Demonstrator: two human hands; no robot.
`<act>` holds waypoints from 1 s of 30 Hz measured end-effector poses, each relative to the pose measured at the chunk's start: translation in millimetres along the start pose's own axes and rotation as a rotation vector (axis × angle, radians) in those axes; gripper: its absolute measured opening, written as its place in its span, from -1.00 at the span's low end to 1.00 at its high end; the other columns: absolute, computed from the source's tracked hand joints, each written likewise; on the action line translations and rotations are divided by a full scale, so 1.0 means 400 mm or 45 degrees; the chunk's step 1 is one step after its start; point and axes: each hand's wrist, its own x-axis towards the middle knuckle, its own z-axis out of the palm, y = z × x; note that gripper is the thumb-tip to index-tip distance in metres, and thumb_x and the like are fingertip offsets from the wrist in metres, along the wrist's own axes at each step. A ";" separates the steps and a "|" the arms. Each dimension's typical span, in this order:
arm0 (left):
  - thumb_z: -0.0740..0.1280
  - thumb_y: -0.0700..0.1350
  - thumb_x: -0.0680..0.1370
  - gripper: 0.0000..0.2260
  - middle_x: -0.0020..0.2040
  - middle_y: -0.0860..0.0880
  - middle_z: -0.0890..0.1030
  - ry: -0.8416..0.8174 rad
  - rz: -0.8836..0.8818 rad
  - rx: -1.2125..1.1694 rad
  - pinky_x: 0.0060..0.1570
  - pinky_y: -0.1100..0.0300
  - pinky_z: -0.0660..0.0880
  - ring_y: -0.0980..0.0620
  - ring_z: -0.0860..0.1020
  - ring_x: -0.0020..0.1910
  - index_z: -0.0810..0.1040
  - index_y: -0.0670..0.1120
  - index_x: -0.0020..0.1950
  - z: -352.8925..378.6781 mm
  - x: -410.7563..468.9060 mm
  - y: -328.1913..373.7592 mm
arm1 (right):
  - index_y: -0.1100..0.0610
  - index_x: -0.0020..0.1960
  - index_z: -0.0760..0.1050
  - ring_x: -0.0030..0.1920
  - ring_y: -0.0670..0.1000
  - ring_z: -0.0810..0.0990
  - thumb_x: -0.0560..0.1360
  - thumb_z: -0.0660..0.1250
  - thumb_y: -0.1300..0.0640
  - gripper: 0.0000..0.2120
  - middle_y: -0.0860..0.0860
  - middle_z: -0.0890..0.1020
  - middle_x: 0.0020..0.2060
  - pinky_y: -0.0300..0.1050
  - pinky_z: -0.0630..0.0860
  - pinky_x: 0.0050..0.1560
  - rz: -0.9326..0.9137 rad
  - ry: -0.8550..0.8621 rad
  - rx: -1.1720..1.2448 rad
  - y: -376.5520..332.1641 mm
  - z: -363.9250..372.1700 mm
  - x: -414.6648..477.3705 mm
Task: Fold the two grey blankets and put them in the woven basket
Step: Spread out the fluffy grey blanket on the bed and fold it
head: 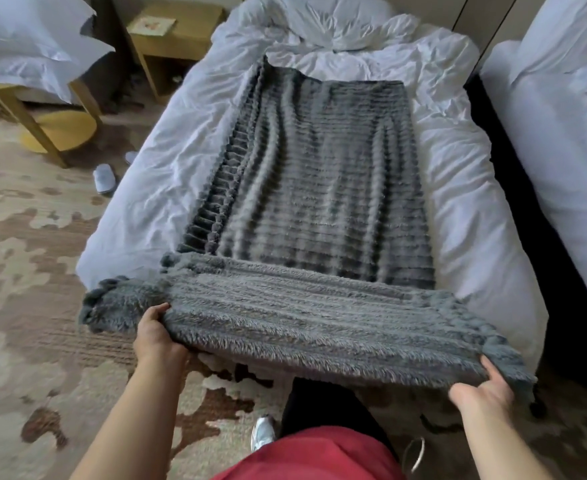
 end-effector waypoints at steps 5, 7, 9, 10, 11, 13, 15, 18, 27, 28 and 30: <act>0.37 -0.15 0.41 -0.74 0.14 -0.10 0.62 0.059 0.165 0.101 0.05 -0.06 0.56 -0.13 0.60 0.07 0.56 -0.14 0.10 0.210 -0.001 0.067 | 0.08 0.28 0.42 0.34 0.22 0.43 0.51 0.32 0.19 -0.65 0.15 0.46 0.33 0.14 0.39 0.33 0.142 -0.254 0.156 -0.072 0.205 -0.026; 0.39 -0.11 0.43 -0.81 0.05 -0.06 0.63 -0.036 0.254 0.104 0.02 0.02 0.57 -0.07 0.60 0.01 0.56 -0.10 0.02 0.334 0.003 0.100 | 0.07 0.37 0.36 0.32 0.24 0.44 0.49 0.35 0.19 -0.54 0.18 0.46 0.32 0.19 0.40 0.31 0.077 -0.349 0.158 -0.109 0.339 -0.070; 0.32 -0.09 0.53 -0.92 0.00 0.00 0.60 -0.246 0.359 0.069 -0.11 0.15 0.56 0.03 0.58 -0.04 0.54 -0.05 -0.01 0.462 0.021 0.133 | 0.07 0.32 0.37 0.25 0.18 0.46 0.50 0.35 0.05 -0.58 0.13 0.45 0.27 0.15 0.39 0.31 -0.018 -0.438 0.110 -0.134 0.458 -0.075; 0.25 -0.07 0.58 -0.88 0.08 0.00 0.58 -0.332 0.406 0.090 -0.05 0.15 0.53 0.06 0.57 0.01 0.52 -0.05 0.05 0.516 0.043 0.147 | 0.09 0.22 0.41 0.15 0.13 0.50 0.51 0.34 -0.01 -0.66 0.10 0.49 0.20 0.06 0.45 0.23 0.012 -0.489 0.166 -0.146 0.520 -0.076; 0.18 -0.05 0.61 -0.80 0.20 -0.01 0.53 -0.394 0.438 0.144 0.09 0.11 0.48 0.04 0.54 0.12 0.49 -0.05 0.19 0.559 0.073 0.156 | 0.12 0.12 0.44 0.03 0.07 0.53 0.52 0.31 -0.06 -0.70 0.07 0.53 0.10 -0.04 0.50 0.12 0.030 -0.529 0.192 -0.151 0.574 -0.067; 0.12 -0.01 0.63 -0.59 0.43 -0.05 0.37 -0.416 0.443 0.342 0.27 0.04 0.35 -0.02 0.38 0.37 0.29 -0.07 0.47 0.610 0.147 0.147 | 0.15 0.03 0.42 -0.18 -0.01 0.52 0.55 0.24 -0.12 -0.68 0.04 0.53 -0.11 -0.19 0.48 -0.05 0.063 -0.556 0.082 -0.131 0.660 -0.015; 0.14 -0.01 0.62 -0.53 0.47 -0.08 0.32 -0.344 0.367 0.593 0.13 0.06 0.41 -0.04 0.35 0.37 0.20 -0.07 0.53 0.618 0.233 0.101 | 0.15 0.02 0.37 -0.27 -0.02 0.46 0.59 0.18 -0.12 -0.69 0.04 0.47 -0.21 -0.22 0.44 -0.08 0.154 -0.506 -0.135 -0.075 0.705 0.065; 0.20 -0.05 0.62 -0.57 0.15 -0.10 0.45 -0.127 0.007 0.883 -0.26 0.18 0.47 -0.02 0.46 0.02 0.29 -0.09 0.48 0.567 0.351 -0.007 | 0.11 0.30 0.32 -0.10 0.02 0.51 0.63 0.12 -0.06 -0.66 0.07 0.45 -0.15 -0.17 0.43 0.08 0.288 -0.331 -0.511 0.034 0.691 0.203; 0.38 0.17 0.47 -0.39 0.45 -0.14 0.34 0.495 -0.202 0.546 0.27 -0.08 0.38 -0.13 0.37 0.38 0.35 -0.08 0.42 0.474 0.505 -0.103 | 0.13 0.18 0.38 -0.10 0.02 0.50 0.47 0.34 -0.20 -0.53 0.05 0.41 -0.21 -0.05 0.40 0.18 0.498 0.187 -0.894 0.148 0.548 0.391; 0.36 0.19 0.48 -0.46 0.44 -0.14 0.34 0.421 -0.249 0.446 0.28 -0.08 0.36 -0.12 0.38 0.37 0.41 -0.08 0.35 0.470 0.513 -0.104 | 0.14 0.25 0.36 0.10 0.07 0.52 0.45 0.36 -0.21 -0.45 0.09 0.48 -0.05 0.01 0.38 0.27 0.523 0.178 -0.837 0.148 0.538 0.394; 0.30 0.21 0.51 -0.62 0.38 -0.11 0.44 0.263 -0.320 0.284 0.26 -0.05 0.37 -0.10 0.46 0.29 0.52 -0.08 0.09 0.475 0.530 -0.095 | 0.11 0.30 0.35 0.34 0.14 0.41 0.47 0.36 -0.19 -0.45 0.14 0.45 0.24 0.12 0.32 0.35 0.503 0.046 -0.609 0.142 0.545 0.403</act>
